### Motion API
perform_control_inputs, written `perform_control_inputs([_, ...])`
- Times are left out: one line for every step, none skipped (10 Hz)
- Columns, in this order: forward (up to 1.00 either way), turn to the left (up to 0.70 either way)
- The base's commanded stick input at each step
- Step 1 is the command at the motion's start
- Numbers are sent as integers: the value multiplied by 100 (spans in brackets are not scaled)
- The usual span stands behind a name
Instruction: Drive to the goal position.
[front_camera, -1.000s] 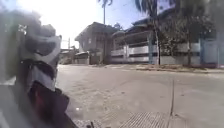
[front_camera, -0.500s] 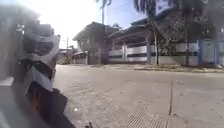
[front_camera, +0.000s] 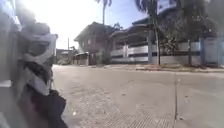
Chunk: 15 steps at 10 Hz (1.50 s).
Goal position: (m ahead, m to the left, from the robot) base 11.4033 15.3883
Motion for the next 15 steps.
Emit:
perform_control_inputs([67,0])
perform_control_inputs([67,0])
perform_control_inputs([67,0])
perform_control_inputs([67,0])
perform_control_inputs([67,0])
perform_control_inputs([67,0])
perform_control_inputs([68,0])
perform_control_inputs([68,0])
perform_control_inputs([68,0])
perform_control_inputs([68,0])
perform_control_inputs([70,0])
perform_control_inputs([70,0])
perform_control_inputs([70,0])
perform_control_inputs([70,0])
perform_control_inputs([70,0])
